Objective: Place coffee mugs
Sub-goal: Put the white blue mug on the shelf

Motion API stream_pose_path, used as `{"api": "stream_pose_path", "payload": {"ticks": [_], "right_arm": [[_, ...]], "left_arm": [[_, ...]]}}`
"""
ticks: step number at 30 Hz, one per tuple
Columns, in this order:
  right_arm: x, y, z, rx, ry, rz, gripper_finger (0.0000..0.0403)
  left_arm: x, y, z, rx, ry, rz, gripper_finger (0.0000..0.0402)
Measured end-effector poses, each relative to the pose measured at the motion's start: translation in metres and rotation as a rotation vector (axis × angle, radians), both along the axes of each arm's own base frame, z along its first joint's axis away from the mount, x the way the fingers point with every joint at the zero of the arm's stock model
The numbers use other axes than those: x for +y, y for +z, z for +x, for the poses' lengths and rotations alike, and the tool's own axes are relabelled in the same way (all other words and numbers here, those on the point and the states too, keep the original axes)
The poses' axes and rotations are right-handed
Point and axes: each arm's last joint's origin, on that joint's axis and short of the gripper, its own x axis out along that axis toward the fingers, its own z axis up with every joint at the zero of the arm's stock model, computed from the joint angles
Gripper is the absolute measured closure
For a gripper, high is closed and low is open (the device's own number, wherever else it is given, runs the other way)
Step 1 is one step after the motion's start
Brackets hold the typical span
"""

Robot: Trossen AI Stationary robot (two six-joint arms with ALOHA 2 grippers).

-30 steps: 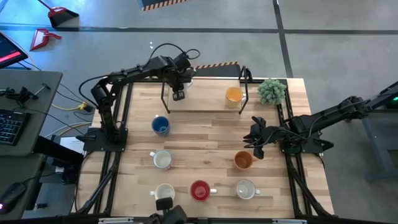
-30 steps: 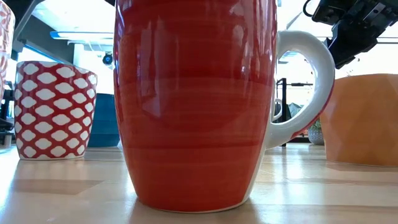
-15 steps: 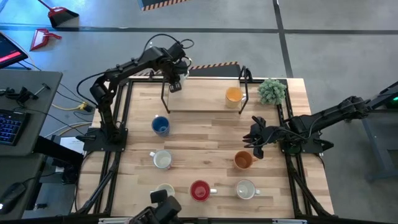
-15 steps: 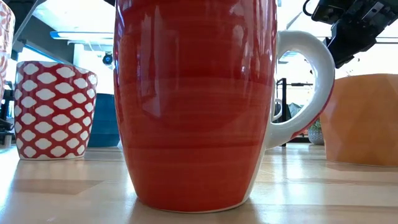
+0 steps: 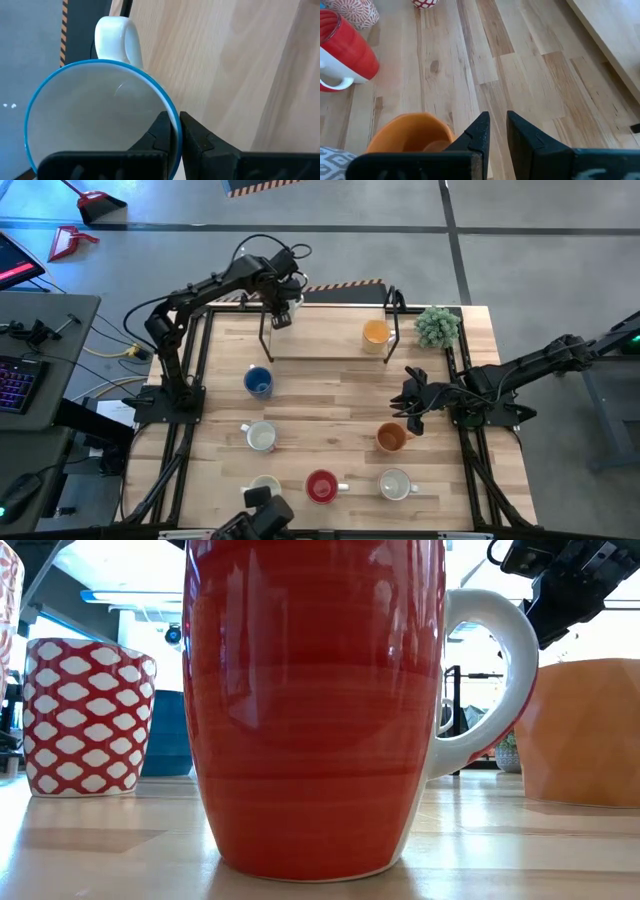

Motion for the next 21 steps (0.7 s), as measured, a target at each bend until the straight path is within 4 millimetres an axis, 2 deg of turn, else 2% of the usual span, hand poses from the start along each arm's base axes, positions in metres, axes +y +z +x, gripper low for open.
{"api": "stream_pose_path", "payload": {"ticks": [6, 21], "right_arm": [[0.0, 0.0, 0.0, 0.0, -0.001, 0.004, 0.0359], [0.0, 0.0, 0.0, 0.001, 0.005, 0.005, 0.0359]], "left_arm": [[0.003, -0.019, 0.01, 0.032, -0.016, -0.034, 0.0396], [0.012, -0.017, 0.003, 0.027, 0.002, -0.01, 0.0396]]}}
